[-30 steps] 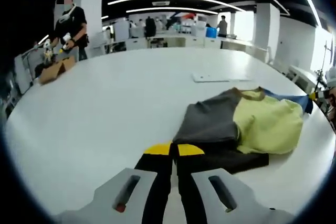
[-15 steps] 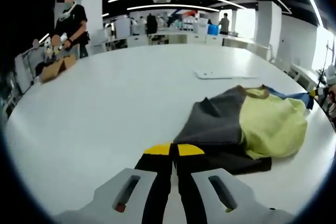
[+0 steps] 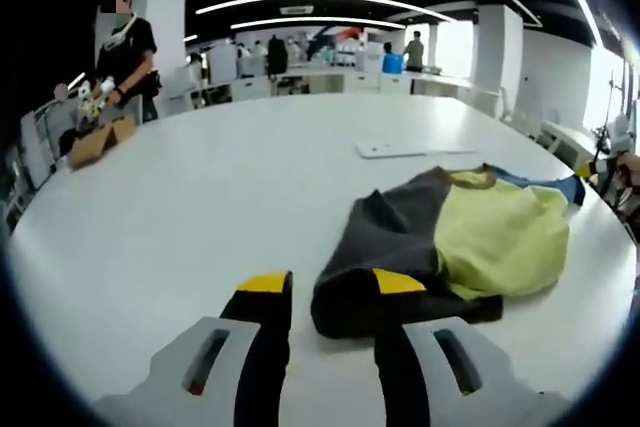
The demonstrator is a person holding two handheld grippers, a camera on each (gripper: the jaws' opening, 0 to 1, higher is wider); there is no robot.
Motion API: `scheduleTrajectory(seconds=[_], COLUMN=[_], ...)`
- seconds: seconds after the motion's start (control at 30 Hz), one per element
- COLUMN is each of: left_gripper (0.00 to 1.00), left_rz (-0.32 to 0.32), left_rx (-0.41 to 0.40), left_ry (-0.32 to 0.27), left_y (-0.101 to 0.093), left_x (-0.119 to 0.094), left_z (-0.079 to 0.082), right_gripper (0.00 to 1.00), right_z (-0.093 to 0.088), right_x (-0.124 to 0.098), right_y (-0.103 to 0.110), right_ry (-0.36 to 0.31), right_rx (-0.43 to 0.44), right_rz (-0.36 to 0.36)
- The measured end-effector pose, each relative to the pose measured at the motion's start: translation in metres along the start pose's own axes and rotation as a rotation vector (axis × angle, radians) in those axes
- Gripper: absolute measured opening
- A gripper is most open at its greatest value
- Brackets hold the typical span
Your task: Fold the garment on the visible template until the final outline fits inside the template.
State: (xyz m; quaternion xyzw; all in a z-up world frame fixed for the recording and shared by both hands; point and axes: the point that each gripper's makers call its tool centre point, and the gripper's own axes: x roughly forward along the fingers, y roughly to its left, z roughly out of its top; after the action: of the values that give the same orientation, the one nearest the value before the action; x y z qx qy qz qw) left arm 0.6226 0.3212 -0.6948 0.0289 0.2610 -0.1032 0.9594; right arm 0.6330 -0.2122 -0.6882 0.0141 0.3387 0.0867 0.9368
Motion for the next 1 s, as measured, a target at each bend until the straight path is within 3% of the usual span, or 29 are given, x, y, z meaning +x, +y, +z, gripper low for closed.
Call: scheduleTrajectory(seconds=[0.27, 0.43, 0.7, 0.83, 1.0], left_gripper=[0.63, 0.75, 0.91, 0.97, 0.99], left_rz=[-0.119, -0.173, -0.251, -0.292, -0.309], left_rx=[0.001, 0.016, 0.053, 0.074, 0.080], left_ry=[-0.077, -0.099, -0.114, -0.117, -0.109], left_y=[-0.025, -0.039, -0.061, -0.068, -0.070], left_x=[-0.013, -0.023, -0.033, -0.039, -0.046], left_z=[0.012, 0.018, 0.018, 0.015, 0.010], right_gripper=[0.61, 0.72, 0.78, 0.79, 0.79], right_z=[-0.003, -0.012, -0.025, -0.025, -0.026], right_x=[-0.013, -0.020, -0.034, -0.042, -0.046], right_y=[0.048, 0.076, 0.134, 0.162, 0.188], right_ry=[-0.017, -0.008, -0.003, -0.038, -0.056], right_rx=[-0.039, -0.075, -0.141, -0.183, -0.224], right_rz=[0.158, 0.233, 0.372, 0.443, 0.511])
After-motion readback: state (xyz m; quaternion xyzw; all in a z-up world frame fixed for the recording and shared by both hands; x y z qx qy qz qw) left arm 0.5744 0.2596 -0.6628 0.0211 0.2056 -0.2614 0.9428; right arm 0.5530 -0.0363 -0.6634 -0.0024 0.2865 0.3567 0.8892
